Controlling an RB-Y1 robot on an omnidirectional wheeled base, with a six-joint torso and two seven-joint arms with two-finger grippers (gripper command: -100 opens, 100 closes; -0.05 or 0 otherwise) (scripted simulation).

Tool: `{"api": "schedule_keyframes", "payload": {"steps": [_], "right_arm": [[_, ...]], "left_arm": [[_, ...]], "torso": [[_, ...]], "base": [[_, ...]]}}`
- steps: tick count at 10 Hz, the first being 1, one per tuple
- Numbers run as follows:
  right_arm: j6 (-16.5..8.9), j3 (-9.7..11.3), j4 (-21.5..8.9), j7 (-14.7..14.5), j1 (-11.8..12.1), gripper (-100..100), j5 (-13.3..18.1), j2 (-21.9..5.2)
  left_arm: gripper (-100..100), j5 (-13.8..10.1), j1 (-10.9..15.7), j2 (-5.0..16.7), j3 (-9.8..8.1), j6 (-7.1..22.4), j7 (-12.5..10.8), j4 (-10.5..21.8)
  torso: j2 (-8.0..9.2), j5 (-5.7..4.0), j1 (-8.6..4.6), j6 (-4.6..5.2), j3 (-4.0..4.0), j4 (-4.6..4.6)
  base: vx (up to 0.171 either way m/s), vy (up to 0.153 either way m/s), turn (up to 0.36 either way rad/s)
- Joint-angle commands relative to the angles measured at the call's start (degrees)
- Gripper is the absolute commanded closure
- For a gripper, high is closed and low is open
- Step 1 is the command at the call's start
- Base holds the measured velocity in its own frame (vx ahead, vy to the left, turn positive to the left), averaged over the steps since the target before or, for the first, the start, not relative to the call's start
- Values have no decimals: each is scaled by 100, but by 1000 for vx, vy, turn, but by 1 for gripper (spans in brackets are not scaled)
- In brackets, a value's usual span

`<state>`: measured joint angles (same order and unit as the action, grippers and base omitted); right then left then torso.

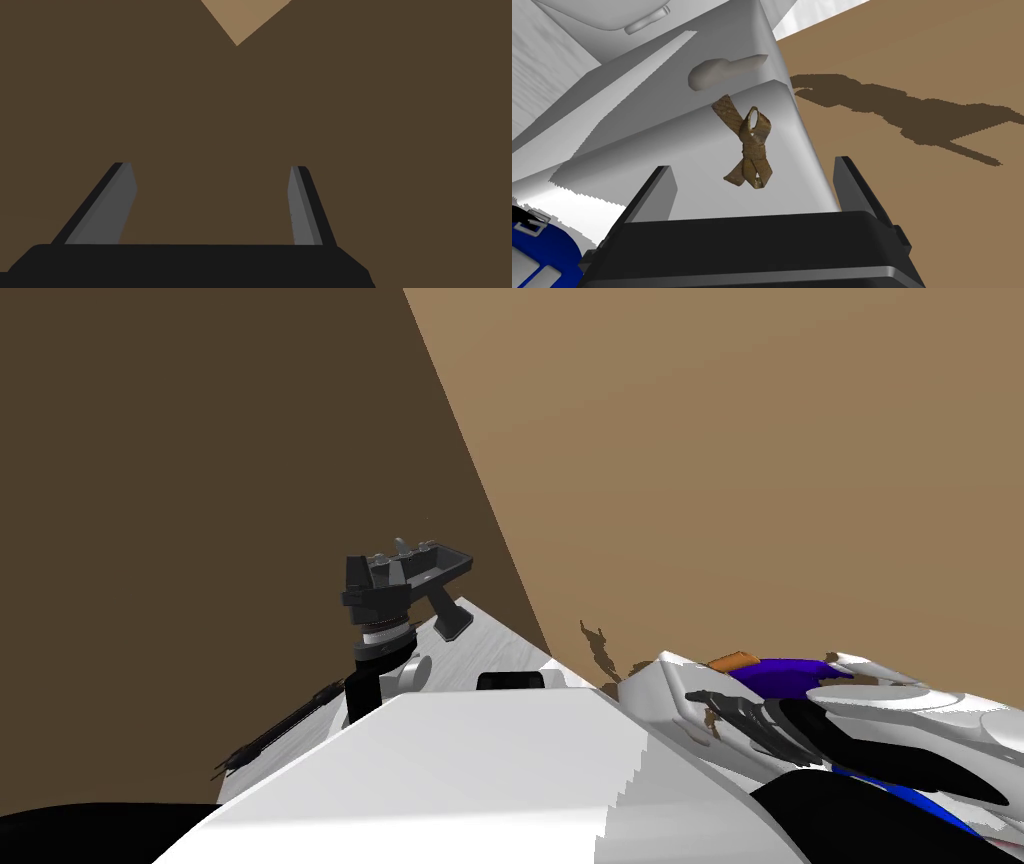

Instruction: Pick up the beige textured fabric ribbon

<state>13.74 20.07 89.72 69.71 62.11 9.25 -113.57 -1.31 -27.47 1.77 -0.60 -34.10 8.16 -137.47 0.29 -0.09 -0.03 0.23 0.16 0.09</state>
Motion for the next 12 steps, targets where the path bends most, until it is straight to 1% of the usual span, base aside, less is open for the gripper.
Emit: {"api": "schedule_keyframes", "payload": {"steps": [1, 2, 4, 6, 7, 8, 9, 11, 12], "right_arm": [[0, 0, 0, 0, 0, 0, 0, 0], [-53, 44, -20, -74, 19, -100, 20, 173], [-160, 132, -60, -219, 57, -100, 63, 520], [-160, 132, -60, -219, 57, -100, 63, 520], [-214, 176, -80, -292, 77, -100, 84, 694], [-214, 176, -80, -292, 77, -100, 84, 694], [-267, 220, -100, -364, 96, -100, 105, 867], [-267, 220, -100, -364, 96, -100, 105, 867], [-255, 160, -101, -450, 168, -100, 29, 847]], "left_arm": [[0, 0, 0, 0, 0, 0, 0, 0], [0, 0, 0, 0, 0, 0, 0, 0], [0, 0, 0, 0, 0, 0, 0, 0], [0, 0, 0, 0, 0, 0, 0, 0], [0, 0, 0, 0, 0, 0, 0, 0], [0, 0, 0, 0, 0, 0, 0, 0], [0, 0, 0, 0, 0, 0, 0, 0], [0, 0, 0, 0, 0, 0, 0, 0], [0, 0, 0, 0, 0, 0, 0, 0]], "torso": [[0, 0, 0, 0, 0, 0], [9, 3, 8, 1, 6, 3], [3, 2, 8, -1, 3, 2], [3, 2, 5, 2, 2, 1], [8, 3, 9, 2, 5, 2], [9, 3, 12, -1, 6, 3], [9, 4, 11, 1, 6, 3], [6, -3, 2, -3, 4, 3], [8, -8, -3, -4, 6, 4]], "base": [[6, -5, 3], [19, -6, 98], [48, -17, 169], [25, -14, 4], [20, -3, 100], [20, -6, 57], [28, -12, 94], [17, -9, 20], [0, 0, 0]]}}
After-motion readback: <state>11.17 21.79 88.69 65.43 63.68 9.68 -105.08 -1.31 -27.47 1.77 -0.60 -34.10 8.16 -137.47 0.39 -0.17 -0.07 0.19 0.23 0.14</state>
